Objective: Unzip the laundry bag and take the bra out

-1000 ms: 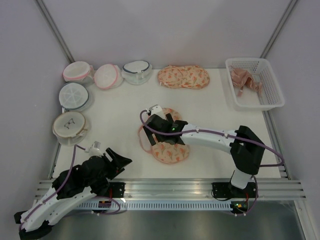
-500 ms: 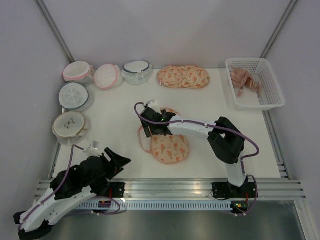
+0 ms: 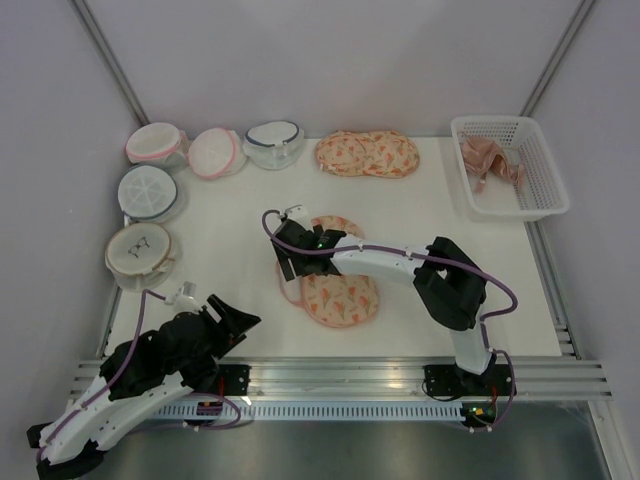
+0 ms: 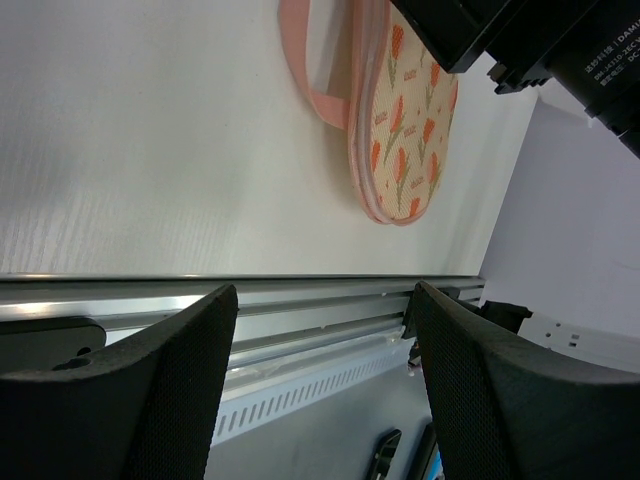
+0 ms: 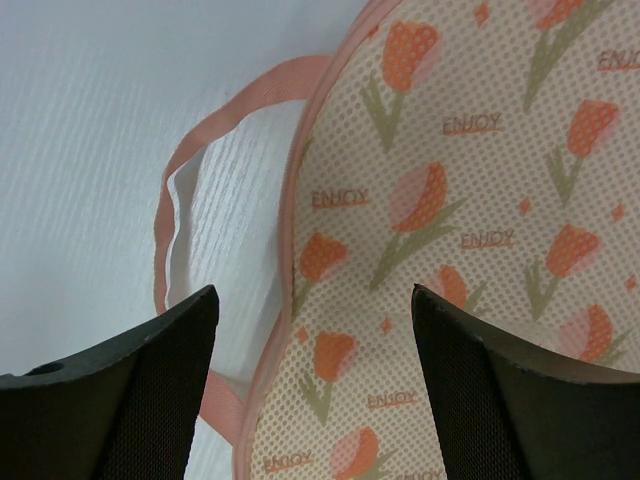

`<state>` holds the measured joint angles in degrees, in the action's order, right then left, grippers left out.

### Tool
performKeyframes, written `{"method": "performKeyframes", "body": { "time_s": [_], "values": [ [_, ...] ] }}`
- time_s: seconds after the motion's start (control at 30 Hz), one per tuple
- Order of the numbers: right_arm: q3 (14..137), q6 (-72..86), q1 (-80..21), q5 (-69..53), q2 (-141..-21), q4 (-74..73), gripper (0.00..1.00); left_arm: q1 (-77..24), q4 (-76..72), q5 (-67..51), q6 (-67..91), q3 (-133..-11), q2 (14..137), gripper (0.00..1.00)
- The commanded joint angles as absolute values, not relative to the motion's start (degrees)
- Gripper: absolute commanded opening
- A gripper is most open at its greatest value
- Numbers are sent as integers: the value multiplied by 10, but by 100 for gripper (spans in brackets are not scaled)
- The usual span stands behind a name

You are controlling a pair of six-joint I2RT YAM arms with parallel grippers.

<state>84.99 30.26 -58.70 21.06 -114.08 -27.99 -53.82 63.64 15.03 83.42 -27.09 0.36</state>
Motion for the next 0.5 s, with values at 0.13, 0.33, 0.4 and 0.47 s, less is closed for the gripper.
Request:
{"method": "performKeyframes", "body": {
  "time_s": [0.13,0.33,0.4,0.47],
  "values": [
    [854,336,-608,230,-1186,-297,80,-539,663,163,834,-293,-39,76],
    [813,360,-610,224,-1207,-280,57,-540,671,169,829,-307,-39,76],
    [796,363,-610,215,-1208,-270,41,-540,673,170,828,-308,-39,76],
    [787,366,-611,213,-1208,-264,33,-539,675,171,828,-309,-39,76]
  ]
}}
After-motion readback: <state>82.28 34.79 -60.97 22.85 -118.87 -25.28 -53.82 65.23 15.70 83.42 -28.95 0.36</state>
